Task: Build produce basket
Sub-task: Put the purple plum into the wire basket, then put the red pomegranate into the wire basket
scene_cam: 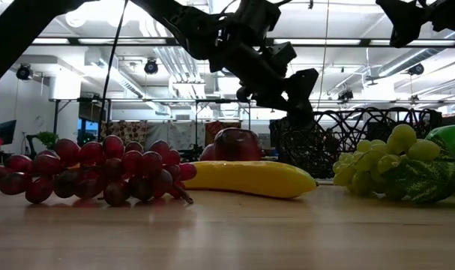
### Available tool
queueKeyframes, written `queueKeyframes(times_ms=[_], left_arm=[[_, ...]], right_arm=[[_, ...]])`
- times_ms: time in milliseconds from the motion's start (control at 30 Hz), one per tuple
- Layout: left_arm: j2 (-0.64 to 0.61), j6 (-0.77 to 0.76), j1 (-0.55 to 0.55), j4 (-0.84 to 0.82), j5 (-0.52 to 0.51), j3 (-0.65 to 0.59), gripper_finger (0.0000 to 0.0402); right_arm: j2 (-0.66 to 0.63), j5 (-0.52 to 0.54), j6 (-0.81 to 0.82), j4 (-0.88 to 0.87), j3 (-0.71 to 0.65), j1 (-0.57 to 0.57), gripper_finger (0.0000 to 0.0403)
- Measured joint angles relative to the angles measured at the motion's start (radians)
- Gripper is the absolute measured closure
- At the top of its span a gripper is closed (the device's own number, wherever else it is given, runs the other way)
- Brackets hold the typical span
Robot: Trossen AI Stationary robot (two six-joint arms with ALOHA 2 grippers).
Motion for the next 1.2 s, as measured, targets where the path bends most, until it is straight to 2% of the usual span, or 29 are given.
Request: queueKeyframes(times_ms=[433,967,1200], left_arm=[[0.0,-0.001,0.0,0.001,-0.001,0.0,0.0098],[-0.018,0.002,-0.027,0.001,-0.002,0.006,0.0094],[-0.067,0.08,-0.066,0.003,-0.001,0.002,0.0094]], right_arm=[[0.0,0.0,0.0,-0.001,0.0,0.0,0.0096],[0.0,0.0,0.0,-0.006,0.0,0.0,0.0103],[0.002,0.001,-0.003,-0.013,0.0,0.0,0.0105]])
